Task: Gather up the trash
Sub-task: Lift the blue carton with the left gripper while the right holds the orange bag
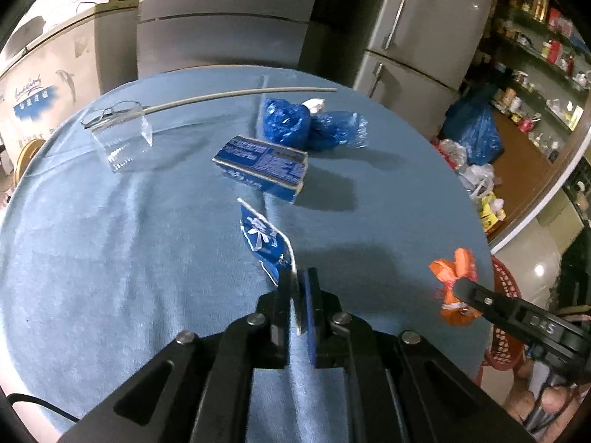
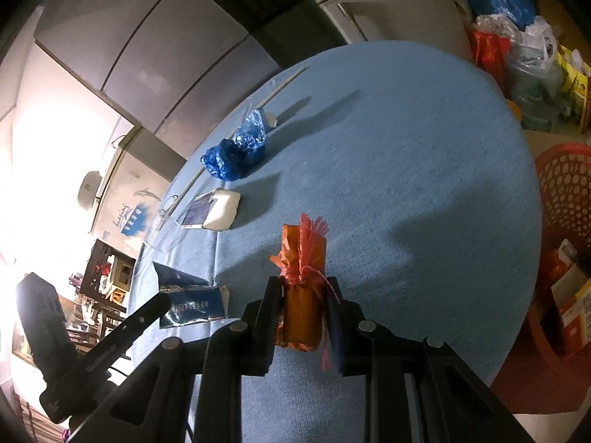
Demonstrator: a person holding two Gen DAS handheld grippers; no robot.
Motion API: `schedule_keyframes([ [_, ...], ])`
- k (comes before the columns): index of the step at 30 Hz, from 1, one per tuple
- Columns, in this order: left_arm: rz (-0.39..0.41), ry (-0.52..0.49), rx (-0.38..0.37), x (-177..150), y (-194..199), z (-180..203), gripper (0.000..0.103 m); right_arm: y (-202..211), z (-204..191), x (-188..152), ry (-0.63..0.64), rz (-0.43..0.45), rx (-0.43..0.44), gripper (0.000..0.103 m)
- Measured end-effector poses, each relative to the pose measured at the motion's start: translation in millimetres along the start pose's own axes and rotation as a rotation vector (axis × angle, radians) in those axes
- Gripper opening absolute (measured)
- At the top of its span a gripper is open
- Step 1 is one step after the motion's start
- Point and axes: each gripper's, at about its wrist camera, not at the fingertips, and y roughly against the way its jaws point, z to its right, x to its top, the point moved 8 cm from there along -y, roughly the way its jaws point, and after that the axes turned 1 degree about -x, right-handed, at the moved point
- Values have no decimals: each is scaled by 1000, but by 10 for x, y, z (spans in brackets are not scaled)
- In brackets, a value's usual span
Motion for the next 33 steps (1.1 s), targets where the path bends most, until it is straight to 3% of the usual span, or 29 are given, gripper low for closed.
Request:
schedule_keyframes([
  [2,-11,8,10,-9,-61,-27,66,1,10,-2,-3,2,-1,25],
  [3,-2,11,25,-1,-77,-42,71,-1,16,-1,-6,2,-1,25],
  [7,12,12,39,67,-184,-38,72,6,26,-5,-6,3,-3,25],
  [9,-29,25,53,46,-311,-76,59,12,24,0,-6,5,-2,25],
  [10,-45,31,54,40,-362,-90,27,13,21,4,-6,6,-3,25],
  [14,-33,80,-4,92,-352,-169,11,8,49,13,-11,6,-7,25],
  [17,-21,73,-21,121,-279,-167,4,0,51,8,-13,5,-6,25],
  [26,24,82,-70,156,-45,-127,0,30,28,15,-6,13,-2,25],
  [30,-2,67,6,148,-75,-209,0,48,33,13,-15,13,6,25],
  [31,-12,67,27,135,-93,-240,9,51,33,14,-16,14,7,25],
  [32,-28,66,52,108,-110,-279,37,52,32,11,-14,13,8,25],
  [33,-40,66,81,83,-124,-306,57,44,30,5,-14,10,9,25],
])
